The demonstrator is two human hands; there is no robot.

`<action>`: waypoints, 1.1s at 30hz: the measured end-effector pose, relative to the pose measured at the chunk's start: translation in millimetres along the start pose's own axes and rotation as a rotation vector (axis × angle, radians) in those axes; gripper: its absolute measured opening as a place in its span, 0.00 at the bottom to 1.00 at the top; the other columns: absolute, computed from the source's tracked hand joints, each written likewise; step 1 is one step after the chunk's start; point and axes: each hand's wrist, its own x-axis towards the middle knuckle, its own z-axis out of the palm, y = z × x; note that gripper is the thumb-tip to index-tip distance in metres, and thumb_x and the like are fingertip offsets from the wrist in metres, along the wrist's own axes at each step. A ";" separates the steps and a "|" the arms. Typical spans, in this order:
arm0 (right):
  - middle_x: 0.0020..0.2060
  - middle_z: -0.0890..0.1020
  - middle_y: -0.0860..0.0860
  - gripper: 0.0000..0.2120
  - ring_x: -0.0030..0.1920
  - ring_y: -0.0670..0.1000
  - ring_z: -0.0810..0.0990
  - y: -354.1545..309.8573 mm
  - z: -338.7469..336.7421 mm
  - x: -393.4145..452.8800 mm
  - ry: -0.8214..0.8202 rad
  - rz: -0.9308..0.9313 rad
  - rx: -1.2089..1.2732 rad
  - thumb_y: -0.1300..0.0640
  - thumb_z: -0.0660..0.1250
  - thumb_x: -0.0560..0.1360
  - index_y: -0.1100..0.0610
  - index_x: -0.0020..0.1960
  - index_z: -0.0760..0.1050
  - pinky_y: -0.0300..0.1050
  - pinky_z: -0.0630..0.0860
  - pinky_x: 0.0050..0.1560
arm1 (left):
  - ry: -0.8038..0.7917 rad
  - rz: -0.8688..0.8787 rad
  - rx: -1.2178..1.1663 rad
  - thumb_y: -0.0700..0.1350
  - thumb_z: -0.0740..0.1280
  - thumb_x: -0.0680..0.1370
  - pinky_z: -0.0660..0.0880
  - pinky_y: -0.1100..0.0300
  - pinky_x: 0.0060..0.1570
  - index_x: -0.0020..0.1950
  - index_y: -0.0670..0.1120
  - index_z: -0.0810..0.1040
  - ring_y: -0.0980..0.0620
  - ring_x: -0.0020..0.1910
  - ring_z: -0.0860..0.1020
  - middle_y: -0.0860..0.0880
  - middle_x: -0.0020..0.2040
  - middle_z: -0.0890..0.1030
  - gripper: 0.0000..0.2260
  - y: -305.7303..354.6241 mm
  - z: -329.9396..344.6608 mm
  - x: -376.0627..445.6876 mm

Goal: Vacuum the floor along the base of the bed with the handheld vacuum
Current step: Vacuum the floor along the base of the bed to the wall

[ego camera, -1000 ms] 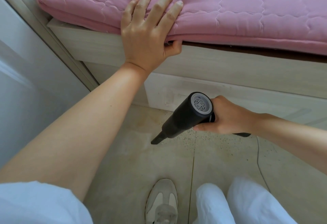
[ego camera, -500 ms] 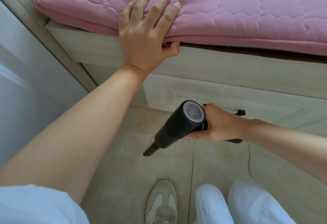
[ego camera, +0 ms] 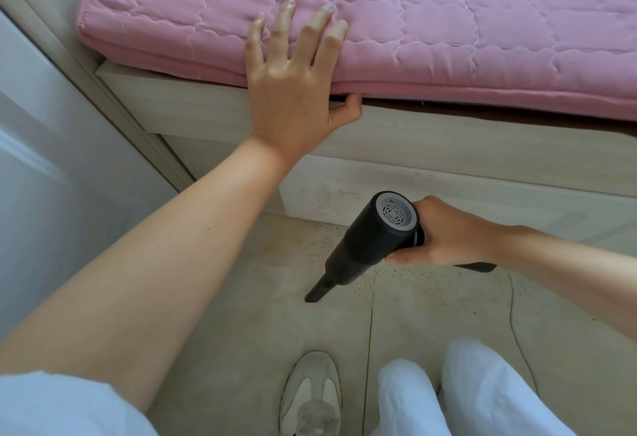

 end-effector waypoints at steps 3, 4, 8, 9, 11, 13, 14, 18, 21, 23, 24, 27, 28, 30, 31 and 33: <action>0.41 0.82 0.40 0.15 0.45 0.38 0.80 5.1 0.0 -3.8 0.007 0.016 -0.009 0.51 0.76 0.67 0.41 0.49 0.74 0.33 0.76 0.45 | 0.001 0.012 -0.021 0.61 0.65 0.71 0.69 0.34 0.65 0.66 0.45 0.80 0.36 0.67 0.76 0.46 0.65 0.80 0.29 10.9 1.0 3.5; 0.41 0.82 0.39 0.15 0.45 0.38 0.80 6.1 -0.3 -4.1 0.017 0.021 -0.009 0.51 0.75 0.67 0.40 0.49 0.74 0.33 0.76 0.45 | 0.014 0.016 -0.025 0.62 0.64 0.72 0.70 0.34 0.65 0.66 0.45 0.80 0.37 0.66 0.76 0.47 0.65 0.80 0.29 13.1 2.3 4.2; 0.41 0.81 0.39 0.17 0.46 0.36 0.78 10.9 -3.0 -4.5 0.083 0.042 -0.004 0.52 0.76 0.67 0.40 0.49 0.73 0.30 0.75 0.45 | 0.077 0.015 -0.034 0.64 0.57 0.75 0.71 0.35 0.64 0.65 0.47 0.81 0.37 0.65 0.77 0.47 0.64 0.81 0.29 15.3 10.5 1.5; 0.42 0.81 0.38 0.17 0.46 0.36 0.78 11.6 -3.1 -4.1 0.102 0.046 0.004 0.52 0.76 0.66 0.40 0.50 0.73 0.30 0.75 0.45 | 0.090 0.015 -0.033 0.64 0.58 0.75 0.71 0.35 0.64 0.64 0.48 0.81 0.38 0.65 0.78 0.47 0.63 0.81 0.28 14.9 12.2 0.1; 0.42 0.80 0.37 0.18 0.47 0.35 0.78 13.2 -2.6 -4.0 0.128 0.050 0.014 0.52 0.76 0.66 0.41 0.51 0.73 0.29 0.74 0.46 | 0.109 0.015 -0.033 0.64 0.60 0.75 0.72 0.36 0.64 0.64 0.48 0.82 0.38 0.64 0.78 0.48 0.62 0.82 0.27 14.5 14.8 -1.3; 0.43 0.80 0.38 0.19 0.48 0.37 0.78 14.8 -2.5 -4.5 0.131 0.051 0.012 0.52 0.76 0.66 0.43 0.53 0.74 0.32 0.75 0.48 | 0.122 0.012 -0.030 0.64 0.61 0.74 0.72 0.37 0.64 0.63 0.48 0.82 0.39 0.63 0.79 0.48 0.62 0.82 0.27 14.0 16.2 -1.7; 0.44 0.80 0.38 0.19 0.48 0.38 0.79 15.0 -3.0 -5.5 0.126 0.051 0.016 0.52 0.77 0.66 0.44 0.54 0.74 0.33 0.76 0.48 | 0.129 0.007 -0.031 0.64 0.60 0.75 0.72 0.37 0.64 0.63 0.48 0.82 0.39 0.63 0.79 0.48 0.62 0.82 0.27 14.4 16.6 -1.9; 0.43 0.81 0.38 0.18 0.47 0.37 0.79 14.6 -3.4 -10.0 0.104 0.037 0.007 0.52 0.77 0.66 0.39 0.50 0.73 0.31 0.75 0.47 | 0.141 -0.002 -0.040 0.64 0.59 0.75 0.72 0.38 0.64 0.63 0.49 0.82 0.39 0.63 0.79 0.49 0.61 0.82 0.26 15.5 17.6 -2.5; 0.44 0.81 0.40 0.18 0.47 0.39 0.79 17.0 1.6 -8.2 0.125 0.053 -0.001 0.51 0.76 0.66 0.44 0.53 0.75 0.35 0.77 0.48 | 0.136 -0.005 -0.044 0.64 0.59 0.75 0.72 0.38 0.64 0.63 0.49 0.82 0.39 0.63 0.79 0.49 0.62 0.82 0.26 14.4 18.0 -2.6; 0.45 0.82 0.43 0.20 0.47 0.42 0.80 18.9 5.0 -5.2 0.156 0.066 -0.018 0.50 0.76 0.66 0.48 0.56 0.75 0.41 0.79 0.48 | 0.138 -0.005 -0.047 0.64 0.59 0.75 0.71 0.38 0.64 0.63 0.49 0.82 0.39 0.64 0.79 0.49 0.62 0.82 0.26 14.6 17.8 -2.5; 0.44 0.82 0.44 0.20 0.46 0.43 0.80 18.8 6.2 -2.9 0.172 0.063 -0.032 0.50 0.76 0.66 0.49 0.56 0.75 0.43 0.79 0.48 | 0.140 -0.003 -0.044 0.64 0.59 0.76 0.71 0.38 0.64 0.63 0.49 0.82 0.39 0.64 0.79 0.49 0.62 0.82 0.26 14.8 17.9 -2.8; 0.44 0.82 0.46 0.20 0.45 0.45 0.80 17.9 8.8 3.1 0.213 0.049 -0.066 0.50 0.75 0.67 0.50 0.56 0.75 0.45 0.79 0.47 | 0.147 0.001 -0.044 0.64 0.59 0.76 0.72 0.38 0.64 0.62 0.49 0.82 0.39 0.63 0.79 0.49 0.62 0.82 0.26 15.0 18.7 -3.2; 0.44 0.82 0.46 0.21 0.45 0.45 0.80 18.2 9.8 5.1 0.222 0.047 -0.076 0.49 0.75 0.67 0.51 0.57 0.75 0.45 0.79 0.47 | 0.146 0.000 -0.043 0.64 0.59 0.76 0.72 0.38 0.64 0.63 0.49 0.82 0.39 0.64 0.79 0.49 0.62 0.82 0.26 14.9 18.7 -3.5; 0.45 0.82 0.47 0.22 0.45 0.47 0.80 19.6 11.7 8.0 0.233 0.054 -0.097 0.47 0.74 0.67 0.51 0.58 0.74 0.47 0.79 0.47 | 0.148 -0.003 -0.043 0.64 0.58 0.76 0.72 0.38 0.64 0.62 0.49 0.82 0.39 0.64 0.79 0.49 0.62 0.82 0.26 14.9 19.0 -4.0; 0.45 0.82 0.47 0.23 0.46 0.47 0.80 19.9 12.3 8.7 0.235 0.055 -0.107 0.47 0.74 0.67 0.51 0.59 0.74 0.48 0.80 0.47 | 0.151 -0.002 -0.043 0.64 0.58 0.76 0.72 0.38 0.64 0.62 0.49 0.82 0.39 0.64 0.79 0.49 0.62 0.82 0.26 14.9 19.0 -3.9; 0.45 0.82 0.47 0.23 0.45 0.48 0.80 19.9 13.0 8.7 0.236 0.044 -0.136 0.46 0.74 0.67 0.51 0.59 0.73 0.48 0.80 0.46 | 0.156 -0.001 -0.043 0.64 0.59 0.76 0.72 0.38 0.64 0.62 0.49 0.82 0.39 0.63 0.79 0.49 0.62 0.82 0.26 14.7 18.9 -3.3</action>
